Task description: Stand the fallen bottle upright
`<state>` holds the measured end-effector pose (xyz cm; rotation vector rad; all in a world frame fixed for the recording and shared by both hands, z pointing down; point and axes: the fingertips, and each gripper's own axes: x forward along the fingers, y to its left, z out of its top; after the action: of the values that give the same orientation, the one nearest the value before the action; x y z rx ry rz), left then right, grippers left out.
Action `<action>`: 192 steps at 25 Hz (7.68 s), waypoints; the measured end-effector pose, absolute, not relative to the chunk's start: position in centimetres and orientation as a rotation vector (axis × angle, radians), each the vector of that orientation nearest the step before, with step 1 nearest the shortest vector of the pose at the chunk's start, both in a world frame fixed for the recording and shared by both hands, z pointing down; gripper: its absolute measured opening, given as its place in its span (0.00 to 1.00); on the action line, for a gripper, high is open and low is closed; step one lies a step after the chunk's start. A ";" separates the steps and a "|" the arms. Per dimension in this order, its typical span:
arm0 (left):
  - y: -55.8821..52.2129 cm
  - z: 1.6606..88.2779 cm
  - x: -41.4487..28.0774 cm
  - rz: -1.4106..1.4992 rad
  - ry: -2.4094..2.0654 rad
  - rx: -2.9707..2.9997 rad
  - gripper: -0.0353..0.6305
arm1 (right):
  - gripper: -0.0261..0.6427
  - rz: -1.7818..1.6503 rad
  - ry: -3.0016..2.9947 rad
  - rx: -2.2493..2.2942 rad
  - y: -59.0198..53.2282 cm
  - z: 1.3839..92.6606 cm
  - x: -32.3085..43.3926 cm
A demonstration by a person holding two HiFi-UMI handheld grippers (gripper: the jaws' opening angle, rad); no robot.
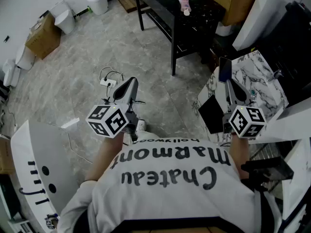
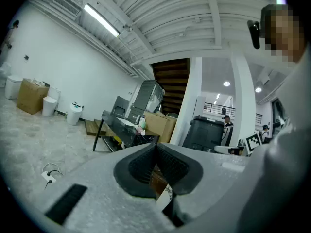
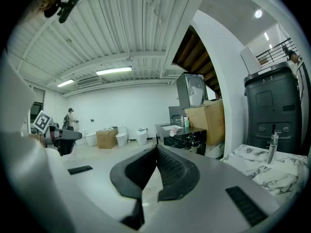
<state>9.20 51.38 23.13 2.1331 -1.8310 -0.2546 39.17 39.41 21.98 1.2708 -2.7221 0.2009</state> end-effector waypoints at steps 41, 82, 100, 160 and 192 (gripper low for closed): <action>20.5 20.2 -13.5 -0.395 -1.656 2.368 0.08 | 0.06 0.332 -2.626 1.492 9.6 23.0 17.1; 1.3 41.5 -10.2 0.119 -1.355 2.098 0.08 | 0.37 0.041 -2.866 1.756 -13.4 34.8 10.4; 2.0 41.0 -12.4 0.050 -1.414 2.052 0.08 | 0.31 0.141 -2.835 1.762 -14.5 33.2 11.0; -6.1 26.4 -19.8 -0.532 -1.831 1.958 0.08 | 0.31 0.202 -2.743 1.564 -28.4 17.8 7.6; -7.3 27.5 -23.0 -0.492 -1.862 1.912 0.08 | 0.31 0.218 -2.732 1.539 -30.4 17.4 6.3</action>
<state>-23.04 -7.26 27.49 1.9120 -1.8622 -0.4919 6.34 -30.43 17.44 1.5386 -2.7322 0.2181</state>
